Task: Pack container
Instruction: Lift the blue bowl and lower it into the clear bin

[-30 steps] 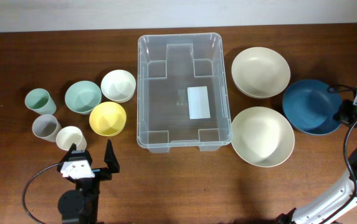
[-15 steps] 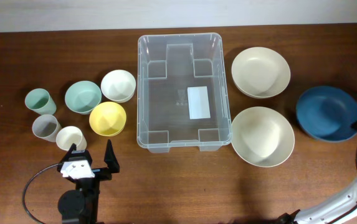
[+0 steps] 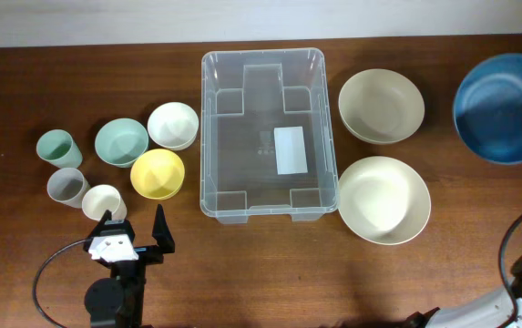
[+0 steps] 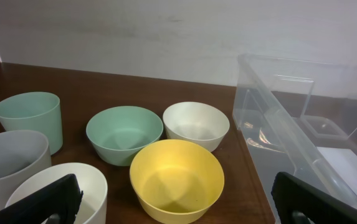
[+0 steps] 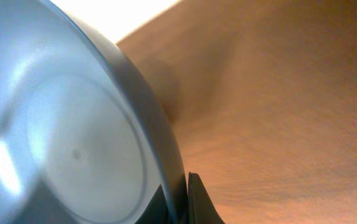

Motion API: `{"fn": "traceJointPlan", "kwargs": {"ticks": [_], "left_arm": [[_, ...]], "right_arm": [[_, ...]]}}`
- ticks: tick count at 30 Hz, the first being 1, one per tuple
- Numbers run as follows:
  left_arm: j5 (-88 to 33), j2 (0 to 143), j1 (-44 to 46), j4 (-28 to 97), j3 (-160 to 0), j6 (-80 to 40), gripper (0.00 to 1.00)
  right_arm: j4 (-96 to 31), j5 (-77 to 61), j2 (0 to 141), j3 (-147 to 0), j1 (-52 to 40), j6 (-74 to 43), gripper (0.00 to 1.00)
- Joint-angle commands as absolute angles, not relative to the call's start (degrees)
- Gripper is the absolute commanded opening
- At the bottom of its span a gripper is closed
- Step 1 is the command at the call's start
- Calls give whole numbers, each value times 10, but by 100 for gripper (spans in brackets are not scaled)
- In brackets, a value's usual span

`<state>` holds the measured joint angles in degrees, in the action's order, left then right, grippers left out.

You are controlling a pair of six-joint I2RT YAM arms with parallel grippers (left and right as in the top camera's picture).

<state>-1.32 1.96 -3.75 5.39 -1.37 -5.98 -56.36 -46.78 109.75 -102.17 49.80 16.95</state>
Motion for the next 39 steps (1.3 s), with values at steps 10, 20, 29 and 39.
{"fn": "traceJointPlan", "kwargs": {"ticks": [10,20,29,39], "left_arm": [[-18,15,-35,54,-10,-51,100],[-17,15,-35,54,-10,-51,100],[-17,15,-35,54,-10,-51,100],[-17,15,-35,54,-10,-51,100]], "right_arm": [[-444,-347,1051,-1075,187,34,4],[-377,-131,1069,-1088,-13,31,4],[-388,-150,1135,-1088,-81,29,4],[-363,-143,1186,-1088,-154,31,4]]}}
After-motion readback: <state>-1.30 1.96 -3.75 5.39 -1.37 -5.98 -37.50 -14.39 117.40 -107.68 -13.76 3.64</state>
